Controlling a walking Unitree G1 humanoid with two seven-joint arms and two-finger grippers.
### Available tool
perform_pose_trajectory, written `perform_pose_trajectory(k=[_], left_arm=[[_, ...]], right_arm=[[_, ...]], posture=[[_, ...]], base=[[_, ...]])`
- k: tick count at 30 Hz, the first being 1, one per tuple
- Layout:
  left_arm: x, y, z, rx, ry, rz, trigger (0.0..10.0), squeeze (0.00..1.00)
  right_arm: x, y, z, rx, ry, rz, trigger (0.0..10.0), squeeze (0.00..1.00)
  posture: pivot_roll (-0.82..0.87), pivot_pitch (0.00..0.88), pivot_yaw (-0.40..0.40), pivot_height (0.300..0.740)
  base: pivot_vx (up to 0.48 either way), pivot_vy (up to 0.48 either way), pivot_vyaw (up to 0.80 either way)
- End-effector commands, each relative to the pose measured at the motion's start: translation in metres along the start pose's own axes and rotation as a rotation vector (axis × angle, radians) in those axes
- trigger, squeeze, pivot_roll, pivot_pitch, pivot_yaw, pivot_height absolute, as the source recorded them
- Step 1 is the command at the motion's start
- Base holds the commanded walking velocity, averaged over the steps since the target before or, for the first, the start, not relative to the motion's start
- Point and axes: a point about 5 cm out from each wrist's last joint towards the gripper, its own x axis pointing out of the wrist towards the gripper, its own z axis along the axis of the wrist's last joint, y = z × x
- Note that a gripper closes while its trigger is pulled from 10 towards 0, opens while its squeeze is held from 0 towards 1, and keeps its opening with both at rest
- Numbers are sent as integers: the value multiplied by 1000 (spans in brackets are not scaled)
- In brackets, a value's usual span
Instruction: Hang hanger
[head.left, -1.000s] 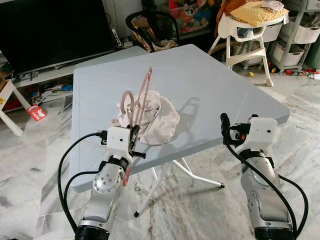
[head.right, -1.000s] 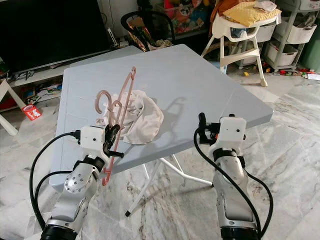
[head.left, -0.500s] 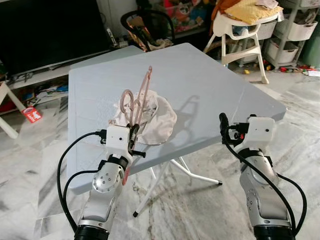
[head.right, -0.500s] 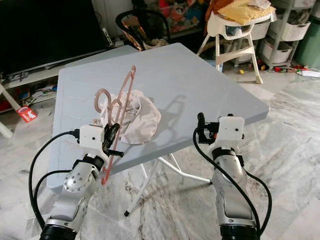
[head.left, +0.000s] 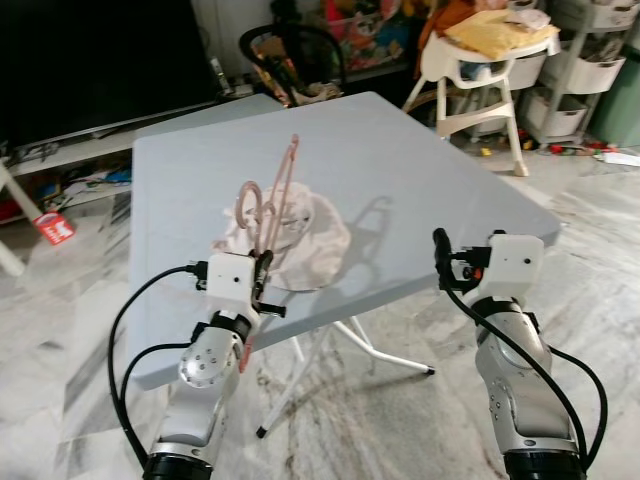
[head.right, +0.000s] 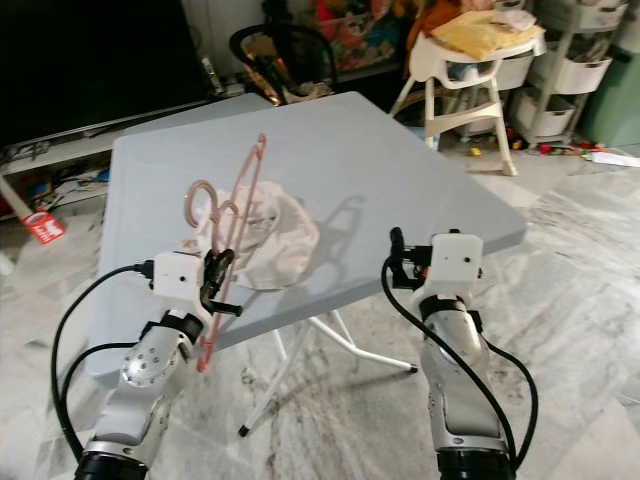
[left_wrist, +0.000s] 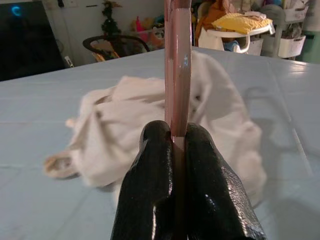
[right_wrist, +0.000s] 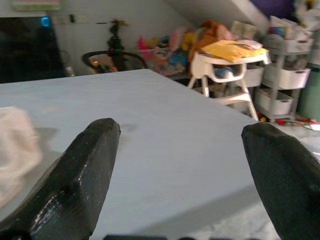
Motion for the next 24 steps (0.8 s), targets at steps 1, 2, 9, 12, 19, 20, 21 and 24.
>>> perform_pose_trajectory(k=[1,2,9,12,19,20,21,24], left_arm=[[1,-2,1,-4,0,-15,10000,0],[1,-2,1,-4,0,-15,10000,0],[1,-3,1,-6,2,-25,10000,0],[1,-3,0,-3,5,-28,10000,0],[1,-5,-1,-8,9,-37,10000,0],[1,-5,-1,-9,11,-39,10000,0],[1,-6,-1,-9,12,-40,10000,0],[1,-6,-2,-7,17,-43,10000,0]], right_arm=[[1,0,0,8,8,0,10000,0],[1,0,0,8,8,0,10000,0],[1,1,-1,9,9,2,10000,0],[1,1,-1,8,10,2,10000,0],[0,0,-1,7,11,-1,10000,0],[0,0,-1,8,12,-2,10000,0],[0,0,-1,8,13,-2,10000,0],[0,-1,-2,6,15,-3,10000,0]], posture=[[-139,0,92,740],[-139,0,92,740],[-140,0,95,740],[-141,0,94,740],[-145,0,94,740],[-146,0,95,740],[-146,0,95,740],[-148,0,96,740]], base=[[0,-326,0],[0,-326,0],[0,-320,-227],[0,-316,0],[0,-316,0],[0,-315,0],[0,-315,0],[0,-312,0]])
